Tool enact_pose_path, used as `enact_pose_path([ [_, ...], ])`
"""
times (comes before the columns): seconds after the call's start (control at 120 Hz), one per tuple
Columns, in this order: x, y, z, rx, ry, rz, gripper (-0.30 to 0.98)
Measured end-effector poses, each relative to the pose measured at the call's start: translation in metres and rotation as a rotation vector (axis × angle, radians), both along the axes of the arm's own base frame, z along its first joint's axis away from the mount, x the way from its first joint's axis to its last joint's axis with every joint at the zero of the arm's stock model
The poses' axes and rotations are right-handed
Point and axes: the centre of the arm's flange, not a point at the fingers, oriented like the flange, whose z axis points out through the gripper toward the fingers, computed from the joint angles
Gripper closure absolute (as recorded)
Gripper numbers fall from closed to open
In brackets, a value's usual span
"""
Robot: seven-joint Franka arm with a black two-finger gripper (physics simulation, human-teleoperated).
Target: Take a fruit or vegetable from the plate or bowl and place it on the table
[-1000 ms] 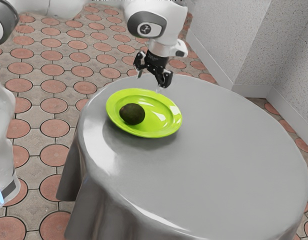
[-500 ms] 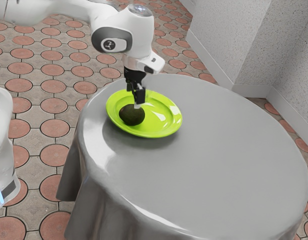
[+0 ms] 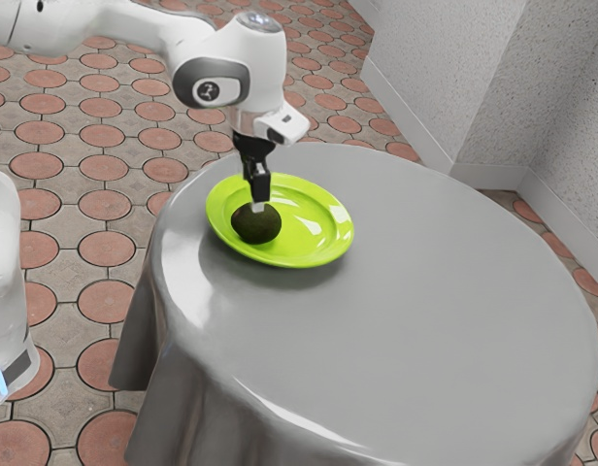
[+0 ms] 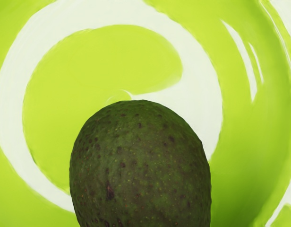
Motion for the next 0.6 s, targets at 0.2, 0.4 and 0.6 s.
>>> enact_pose_path([
  [0.2, -0.008, -0.008, -0.014, -0.032, 0.006, -0.038, 0.00],
  [0.4, -0.009, -0.013, -0.025, -0.054, 0.001, -0.061, 0.00],
  [0.6, -0.008, -0.007, -0.029, -0.057, -0.007, -0.063, 0.00],
])
